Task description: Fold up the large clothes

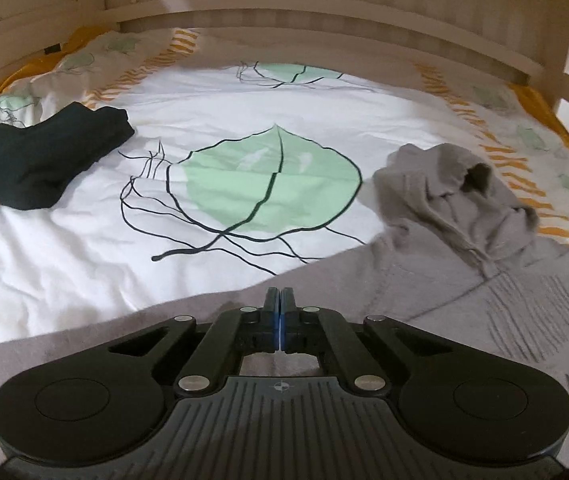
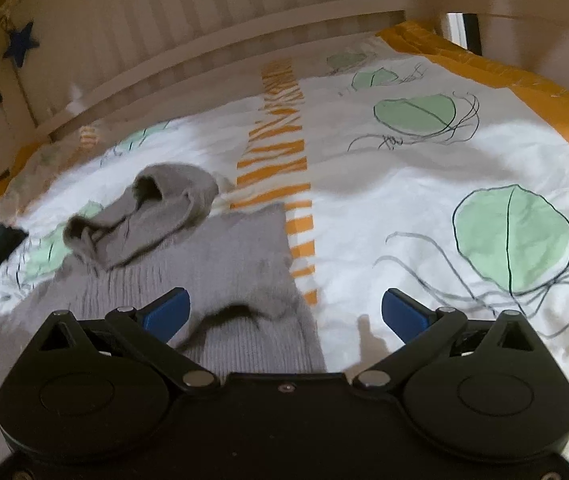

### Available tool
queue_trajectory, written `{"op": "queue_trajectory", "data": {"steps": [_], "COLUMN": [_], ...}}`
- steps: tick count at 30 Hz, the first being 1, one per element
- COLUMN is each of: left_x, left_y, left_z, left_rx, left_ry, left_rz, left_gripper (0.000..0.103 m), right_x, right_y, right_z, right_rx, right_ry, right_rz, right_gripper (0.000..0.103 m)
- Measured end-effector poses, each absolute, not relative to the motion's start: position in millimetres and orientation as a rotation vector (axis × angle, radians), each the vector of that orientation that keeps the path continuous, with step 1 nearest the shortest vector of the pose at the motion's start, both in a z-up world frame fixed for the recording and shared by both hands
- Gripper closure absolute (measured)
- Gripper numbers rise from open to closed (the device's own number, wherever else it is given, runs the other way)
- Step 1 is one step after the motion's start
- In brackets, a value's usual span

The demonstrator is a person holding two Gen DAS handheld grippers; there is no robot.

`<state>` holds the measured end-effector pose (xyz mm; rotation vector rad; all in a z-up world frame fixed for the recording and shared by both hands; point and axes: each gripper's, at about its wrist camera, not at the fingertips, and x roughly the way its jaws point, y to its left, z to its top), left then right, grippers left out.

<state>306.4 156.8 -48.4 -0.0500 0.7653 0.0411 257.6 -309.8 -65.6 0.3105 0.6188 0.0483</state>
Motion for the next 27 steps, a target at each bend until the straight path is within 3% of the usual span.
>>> {"op": "queue_trajectory", "data": {"steps": [4, 9, 12, 14, 15, 16, 27], "left_x": [309, 299, 290, 282, 278, 273, 221], "left_y": [155, 154, 152, 151, 151, 150, 131], "left_z": [-54, -66, -68, -67, -67, -66, -70], "left_rx": [-0.065, -0.102, -0.136, -0.165, -0.180, -0.198, -0.239], "left_ry": [0.790, 0.832, 0.856, 0.864, 0.867, 0.868, 0.860], "left_rz": [0.024, 0.011, -0.011, -0.039, -0.050, -0.060, -0.109], "left_gripper": [0.099, 0.094, 0.092, 0.080, 0.069, 0.065, 0.060], "right_x": [276, 291, 287, 286, 285, 285, 282], "right_y": [-312, -291, -287, -289, -292, -293, -291], "right_z": [-71, -109, -106, -105, -107, -108, -109], "right_rx": [0.266, 0.070, 0.038, 0.053, 0.069, 0.081, 0.071], "right_ry": [0.629, 0.797, 0.779, 0.775, 0.776, 0.774, 0.764], "right_rz": [-0.014, -0.023, -0.030, -0.030, -0.029, -0.027, -0.029], "right_gripper": [0.001, 0.003, 0.003, 0.003, 0.003, 0.003, 0.001]}}
